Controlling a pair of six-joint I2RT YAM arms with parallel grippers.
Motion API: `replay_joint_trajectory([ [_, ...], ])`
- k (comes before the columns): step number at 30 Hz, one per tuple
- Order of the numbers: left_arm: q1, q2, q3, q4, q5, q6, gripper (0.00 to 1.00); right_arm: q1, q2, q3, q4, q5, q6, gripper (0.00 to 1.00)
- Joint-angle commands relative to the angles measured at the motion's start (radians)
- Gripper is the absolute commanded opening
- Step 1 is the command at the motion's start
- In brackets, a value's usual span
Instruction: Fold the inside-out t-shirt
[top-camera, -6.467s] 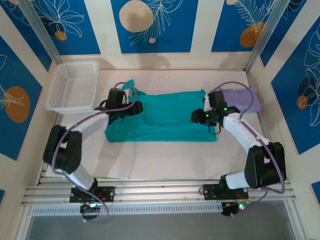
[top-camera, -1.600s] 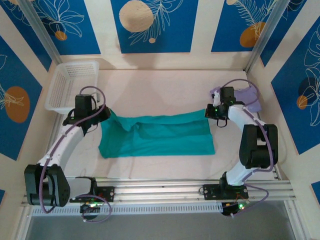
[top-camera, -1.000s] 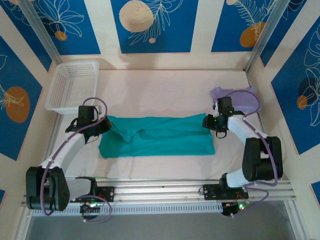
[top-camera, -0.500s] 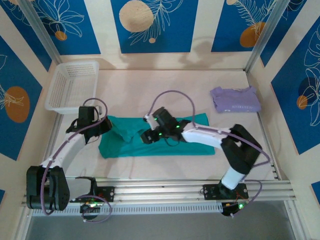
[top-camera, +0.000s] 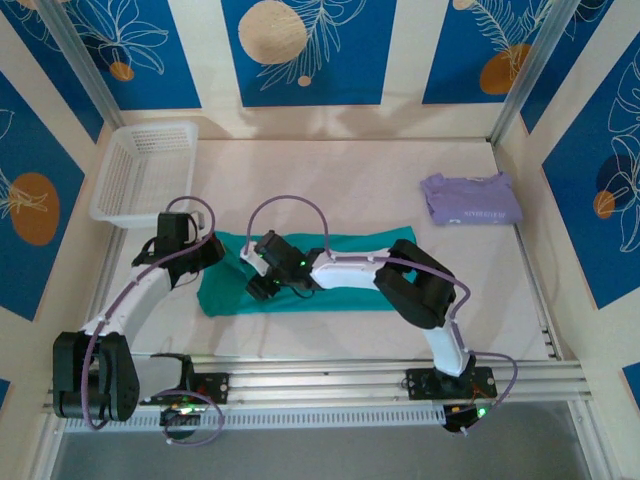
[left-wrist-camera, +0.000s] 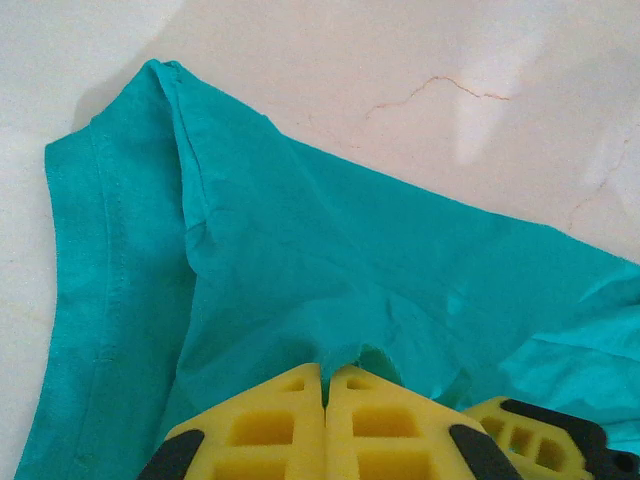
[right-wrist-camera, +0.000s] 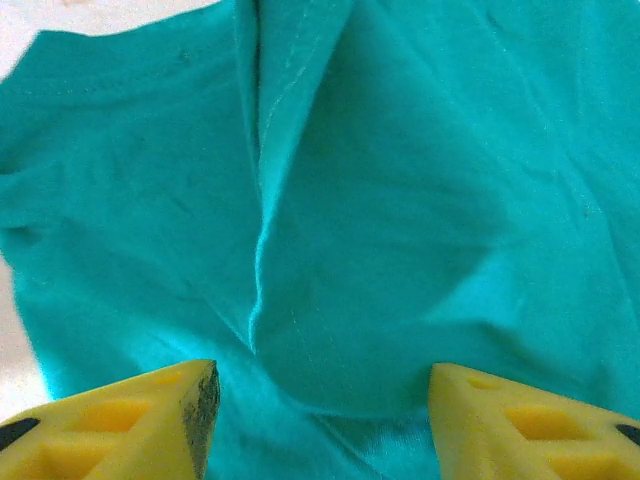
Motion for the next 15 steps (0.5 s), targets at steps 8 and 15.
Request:
replay_joint_trajectory([
  [8, 0.013, -0.009, -0.015, 0.012, 0.011, -0.002, 0.0, 0.029, -0.009, 0.008, 0.007, 0.142, -0.055, 0.17],
  [15, 0.013, -0.017, -0.042, 0.02, 0.0, -0.002, 0.0, 0.017, -0.082, -0.047, 0.001, 0.113, -0.044, 0.01],
])
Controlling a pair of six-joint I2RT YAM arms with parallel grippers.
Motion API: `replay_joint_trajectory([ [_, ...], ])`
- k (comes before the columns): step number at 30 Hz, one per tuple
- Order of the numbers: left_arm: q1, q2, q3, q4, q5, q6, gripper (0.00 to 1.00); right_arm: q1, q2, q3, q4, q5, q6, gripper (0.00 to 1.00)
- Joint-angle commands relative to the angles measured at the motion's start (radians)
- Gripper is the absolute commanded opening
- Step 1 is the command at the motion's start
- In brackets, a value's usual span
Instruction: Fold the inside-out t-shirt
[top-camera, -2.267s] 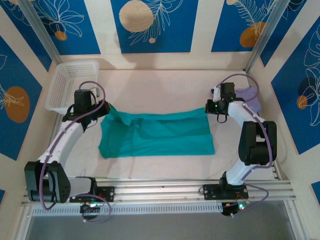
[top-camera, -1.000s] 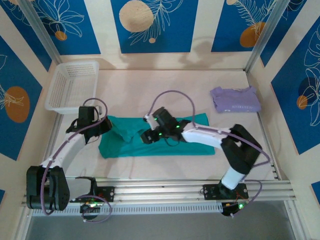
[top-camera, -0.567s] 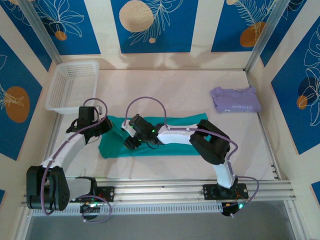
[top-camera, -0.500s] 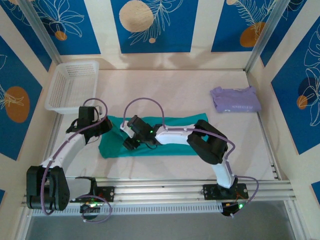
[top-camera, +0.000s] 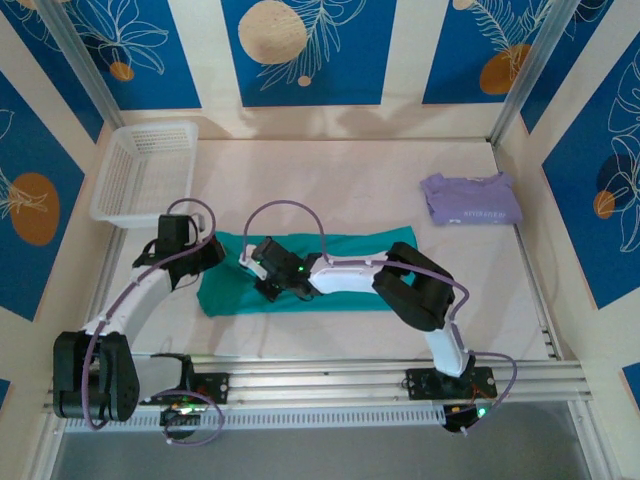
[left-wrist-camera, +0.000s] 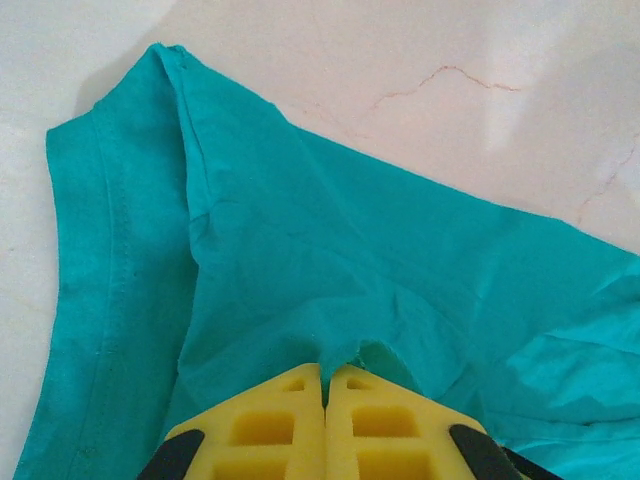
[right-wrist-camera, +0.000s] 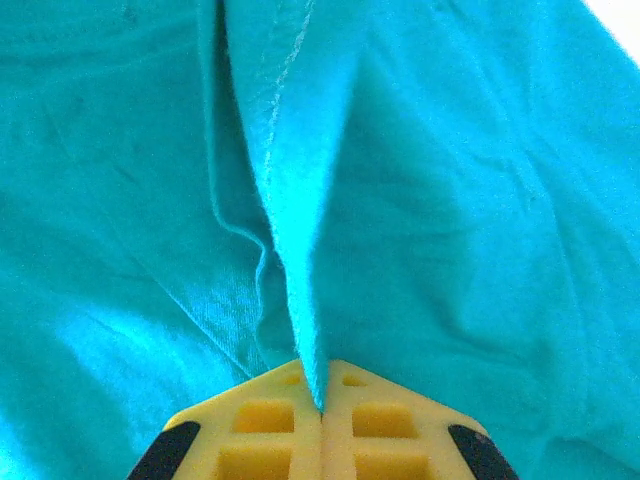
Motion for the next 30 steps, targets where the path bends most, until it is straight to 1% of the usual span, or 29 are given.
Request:
replay_joint_trajectory([
  [1, 0.013, -0.015, -0.026, 0.012, -0.001, 0.0, 0.0, -0.007, -0.065, -0.024, 0.006, -0.021, 0.009, 0.0],
  [8, 0.012, -0.023, -0.074, 0.019, -0.009, -0.001, 0.0, -0.016, -0.082, -0.024, -0.053, -0.092, 0.024, 0.0],
  [11, 0.013, -0.042, -0.119, 0.018, -0.017, -0.006, 0.0, -0.021, -0.091, -0.038, -0.072, -0.119, 0.037, 0.02],
  [12, 0.014, -0.051, -0.133, 0.021, -0.018, -0.009, 0.02, -0.022, -0.093, -0.041, -0.079, -0.127, 0.04, 0.03],
  [13, 0.013, -0.063, -0.147, 0.02, -0.018, -0.011, 0.08, -0.024, -0.097, -0.045, -0.088, -0.139, 0.041, 0.05],
  [16, 0.013, -0.107, -0.167, 0.003, -0.04, -0.014, 0.32, -0.027, -0.117, -0.052, -0.128, -0.168, 0.027, 0.17],
  [17, 0.013, -0.127, -0.166, -0.009, -0.057, -0.014, 0.38, -0.031, -0.132, -0.058, -0.138, -0.189, 0.02, 0.22],
  [20, 0.013, -0.185, -0.16, -0.019, -0.111, -0.009, 0.49, -0.052, -0.19, -0.079, -0.129, -0.29, 0.025, 0.32],
  [23, 0.013, -0.209, -0.153, 0.006, -0.136, -0.007, 0.54, -0.085, -0.23, -0.1, -0.063, -0.408, 0.063, 0.37],
  [25, 0.011, -0.196, -0.135, 0.02, -0.117, -0.008, 0.55, -0.102, -0.218, -0.093, -0.023, -0.437, 0.104, 0.38],
  [27, 0.007, -0.165, -0.126, 0.058, -0.07, -0.009, 0.55, -0.118, -0.182, -0.066, 0.001, -0.45, 0.15, 0.36],
  [30, -0.015, -0.089, -0.098, 0.097, 0.006, -0.007, 0.51, -0.136, -0.099, -0.001, -0.014, -0.454, 0.227, 0.29],
])
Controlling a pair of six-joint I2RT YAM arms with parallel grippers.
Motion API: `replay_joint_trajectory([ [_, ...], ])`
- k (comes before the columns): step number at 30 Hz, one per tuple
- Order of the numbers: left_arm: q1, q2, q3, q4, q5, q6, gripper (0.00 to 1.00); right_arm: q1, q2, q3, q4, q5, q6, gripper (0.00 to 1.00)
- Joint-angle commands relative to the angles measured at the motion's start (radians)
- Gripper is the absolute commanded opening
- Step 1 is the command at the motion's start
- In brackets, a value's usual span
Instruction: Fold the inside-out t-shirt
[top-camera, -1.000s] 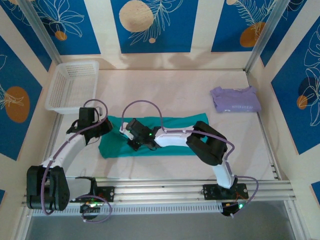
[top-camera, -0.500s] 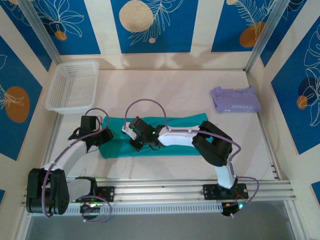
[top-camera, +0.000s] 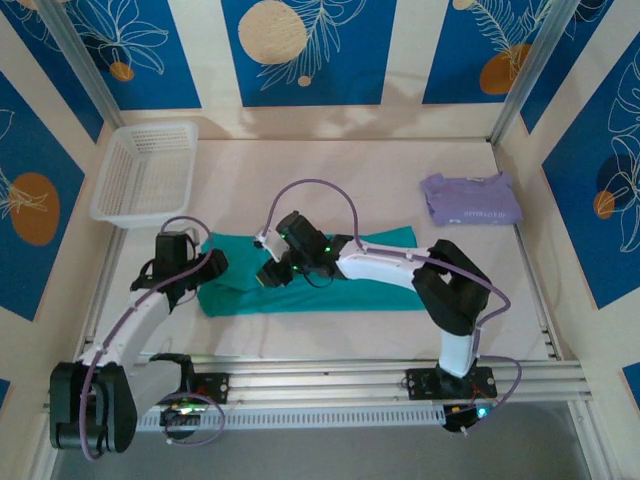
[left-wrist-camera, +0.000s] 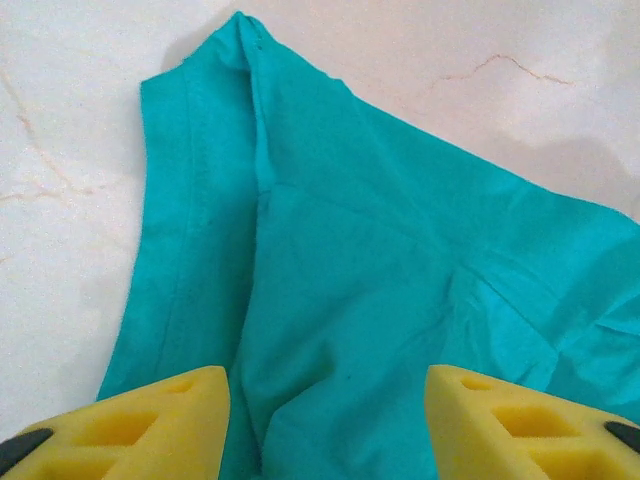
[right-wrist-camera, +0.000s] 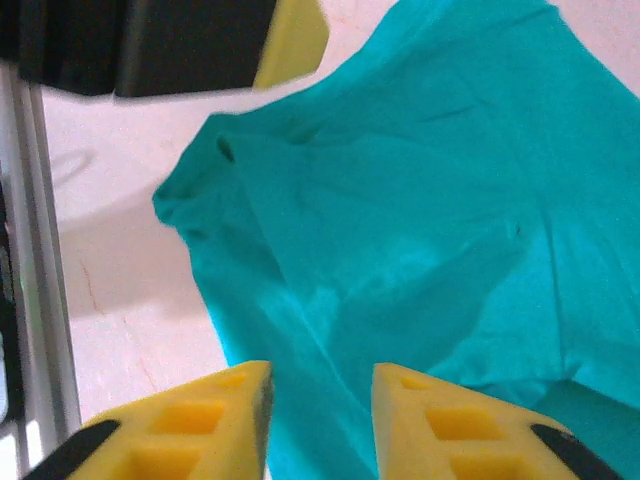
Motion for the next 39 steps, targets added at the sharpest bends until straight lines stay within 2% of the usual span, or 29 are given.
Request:
replay_joint_trajectory([
  [1, -0.024, 0.073, 0.052, 0.061, 0.093, 0.008, 0.49, -0.016, 0.097, 0.076, -0.004, -0.068, 0.115, 0.27],
  [4, -0.047, 0.132, 0.039, 0.069, 0.117, -0.007, 0.39, -0.022, 0.175, 0.141, -0.077, -0.071, 0.171, 0.21],
  [8, -0.049, 0.171, -0.024, 0.061, 0.094, -0.008, 0.26, -0.027, 0.234, 0.181, -0.177, -0.064, 0.213, 0.16],
  [13, -0.049, 0.146, -0.082, 0.062, 0.036, -0.006, 0.25, -0.033, 0.236, 0.171, -0.255, -0.049, 0.221, 0.16],
  [17, -0.048, 0.085, -0.078, 0.042, -0.045, 0.003, 0.35, -0.043, 0.189, 0.143, -0.254, -0.041, 0.211, 0.18],
  [21, -0.043, 0.016, -0.059, 0.027, -0.141, 0.016, 0.47, -0.051, 0.105, 0.094, -0.21, -0.044, 0.198, 0.25],
  [25, -0.023, 0.026, -0.023, 0.032, -0.205, 0.034, 0.73, -0.056, 0.027, 0.042, -0.172, -0.038, 0.187, 0.34],
  [30, 0.003, 0.189, 0.061, 0.048, -0.171, 0.075, 0.83, -0.065, -0.02, -0.012, -0.142, -0.031, 0.181, 0.43],
  [34, 0.004, 0.341, 0.118, 0.064, -0.077, 0.096, 0.92, -0.074, -0.034, -0.045, -0.119, -0.039, 0.185, 0.46],
  [39, -0.028, 0.415, 0.126, 0.074, 0.016, 0.106, 0.89, -0.08, -0.047, -0.074, -0.097, -0.041, 0.194, 0.47],
])
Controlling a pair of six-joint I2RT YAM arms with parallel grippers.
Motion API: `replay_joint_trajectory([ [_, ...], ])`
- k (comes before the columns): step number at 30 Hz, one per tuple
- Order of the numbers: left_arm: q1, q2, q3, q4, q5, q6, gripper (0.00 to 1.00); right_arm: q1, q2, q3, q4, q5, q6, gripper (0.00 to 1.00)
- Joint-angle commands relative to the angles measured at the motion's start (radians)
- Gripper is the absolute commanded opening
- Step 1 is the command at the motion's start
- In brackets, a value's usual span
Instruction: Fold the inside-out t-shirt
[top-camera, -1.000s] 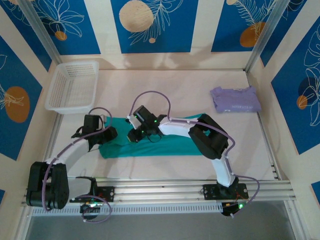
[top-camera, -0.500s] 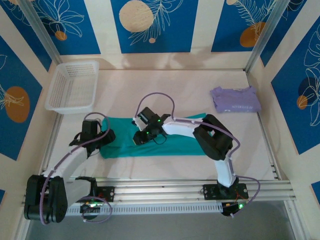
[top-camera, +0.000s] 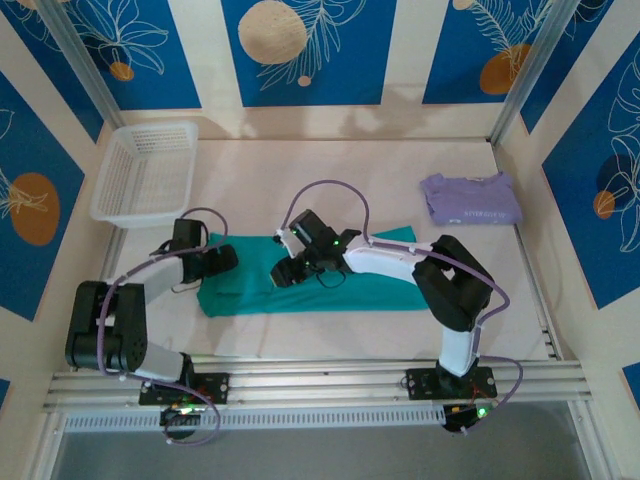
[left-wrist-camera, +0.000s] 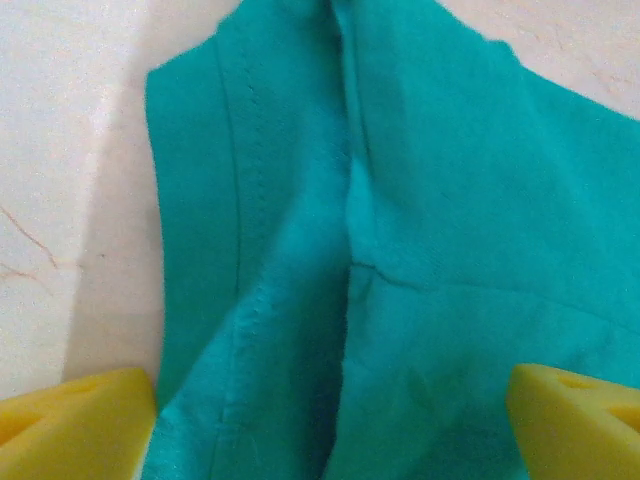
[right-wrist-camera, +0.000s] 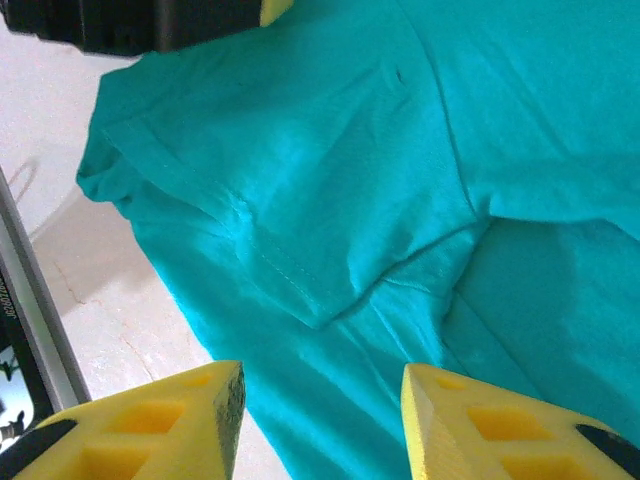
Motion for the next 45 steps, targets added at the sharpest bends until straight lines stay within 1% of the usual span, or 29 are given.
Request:
replay_joint_trajectory([
  [1, -0.029, 0.015, -0.002, 0.014, 0.118, 0.024, 0.88, -0.008, -0.031, -0.025, 0.027, -0.011, 0.007, 0.47],
  [5, -0.066, -0.017, -0.045, 0.049, 0.16, 0.025, 0.83, -0.012, -0.026, -0.034, 0.036, -0.015, 0.013, 0.47],
  [11, -0.103, -0.044, -0.093, 0.092, 0.173, 0.017, 0.6, -0.016, -0.008, -0.031, 0.047, -0.024, 0.025, 0.46],
  [16, -0.108, -0.005, -0.093, 0.125, 0.19, 0.009, 0.36, -0.017, 0.001, -0.028, 0.045, -0.023, 0.026, 0.46],
  [17, -0.109, -0.002, -0.096, 0.139, 0.196, 0.008, 0.29, -0.017, 0.001, -0.03, 0.044, -0.019, 0.026, 0.46],
  [19, -0.109, 0.0, -0.1, 0.164, 0.198, 0.008, 0.13, -0.019, -0.004, -0.031, 0.035, -0.012, 0.024, 0.46],
  [21, -0.107, -0.01, -0.1, 0.178, 0.183, 0.008, 0.0, -0.022, -0.017, -0.036, 0.023, 0.0, 0.016, 0.45],
  [24, -0.105, -0.045, -0.091, 0.155, 0.12, 0.006, 0.0, -0.039, -0.07, -0.061, 0.011, 0.028, 0.003, 0.46],
  [27, -0.104, -0.085, -0.035, 0.038, 0.037, 0.019, 0.0, -0.076, -0.147, -0.117, 0.011, 0.041, 0.0, 0.46],
  [29, -0.103, -0.103, 0.032, -0.089, -0.051, 0.045, 0.0, -0.111, -0.21, -0.166, 0.013, 0.048, 0.001, 0.46],
  [31, -0.098, -0.114, 0.114, -0.224, -0.169, 0.083, 0.0, -0.156, -0.279, -0.22, 0.011, 0.051, 0.003, 0.46],
  [34, -0.084, -0.118, 0.231, -0.371, -0.326, 0.136, 0.0, -0.224, -0.382, -0.294, 0.004, 0.045, 0.003, 0.46],
  [36, -0.083, -0.106, 0.308, -0.439, -0.405, 0.174, 0.0, -0.267, -0.447, -0.329, -0.02, 0.048, 0.001, 0.46],
  [38, -0.085, -0.083, 0.39, -0.502, -0.451, 0.201, 0.0, -0.309, -0.506, -0.357, -0.051, 0.057, 0.0, 0.46],
  [39, -0.095, -0.066, 0.434, -0.534, -0.466, 0.206, 0.0, -0.328, -0.535, -0.369, -0.066, 0.058, -0.006, 0.46],
  [41, -0.145, -0.037, 0.493, -0.575, -0.48, 0.208, 0.0, -0.356, -0.579, -0.39, -0.086, 0.067, -0.014, 0.46],
  [45, -0.317, 0.047, 0.592, -0.64, -0.467, 0.162, 0.0, -0.397, -0.629, -0.423, -0.106, 0.08, -0.018, 0.46],
])
